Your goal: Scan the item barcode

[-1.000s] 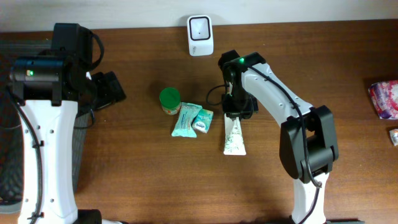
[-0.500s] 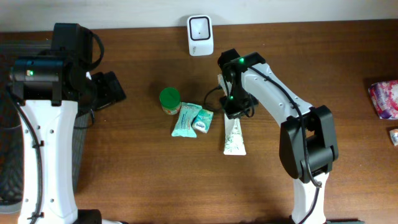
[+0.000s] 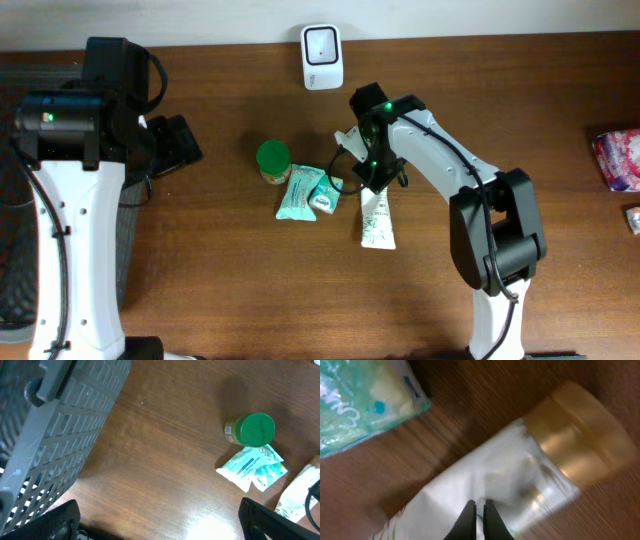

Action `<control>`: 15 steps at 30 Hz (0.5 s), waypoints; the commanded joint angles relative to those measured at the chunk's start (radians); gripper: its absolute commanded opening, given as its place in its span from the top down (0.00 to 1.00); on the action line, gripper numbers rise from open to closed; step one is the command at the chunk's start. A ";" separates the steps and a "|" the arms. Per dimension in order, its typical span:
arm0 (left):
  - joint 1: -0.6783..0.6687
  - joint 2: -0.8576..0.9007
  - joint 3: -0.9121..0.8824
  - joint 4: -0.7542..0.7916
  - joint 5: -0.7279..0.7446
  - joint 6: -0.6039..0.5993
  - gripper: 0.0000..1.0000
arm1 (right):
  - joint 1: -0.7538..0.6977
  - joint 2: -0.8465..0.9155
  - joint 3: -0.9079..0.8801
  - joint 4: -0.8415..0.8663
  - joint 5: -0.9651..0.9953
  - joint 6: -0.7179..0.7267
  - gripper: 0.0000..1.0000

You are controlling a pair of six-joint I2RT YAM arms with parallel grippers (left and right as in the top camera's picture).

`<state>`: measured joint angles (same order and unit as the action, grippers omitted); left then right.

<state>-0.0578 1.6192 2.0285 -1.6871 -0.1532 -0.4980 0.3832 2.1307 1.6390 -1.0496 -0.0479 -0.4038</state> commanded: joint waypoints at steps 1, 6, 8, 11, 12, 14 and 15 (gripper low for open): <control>0.004 -0.016 0.011 -0.001 0.000 -0.013 0.01 | 0.003 0.019 -0.077 0.035 0.007 -0.007 0.96; 0.004 -0.016 0.011 -0.001 0.000 -0.013 0.01 | 0.003 0.019 -0.081 0.055 0.015 0.050 0.96; 0.004 -0.016 0.011 -0.001 0.000 -0.013 0.01 | 0.002 0.018 -0.039 0.012 0.015 0.107 0.96; 0.004 -0.016 0.011 -0.001 0.000 -0.013 0.01 | 0.002 0.012 0.084 -0.100 0.015 0.132 0.96; 0.004 -0.016 0.011 -0.001 0.000 -0.012 0.01 | 0.002 0.010 0.124 -0.138 0.016 0.132 0.96; 0.004 -0.016 0.011 -0.001 0.000 -0.013 0.01 | 0.001 0.007 0.213 -0.224 0.043 0.132 0.96; 0.004 -0.016 0.011 -0.001 0.000 -0.013 0.01 | 0.001 0.007 0.251 -0.268 0.074 0.132 0.96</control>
<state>-0.0578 1.6192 2.0285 -1.6878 -0.1532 -0.4980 0.3878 2.1460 1.8072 -1.2594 -0.0311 -0.2871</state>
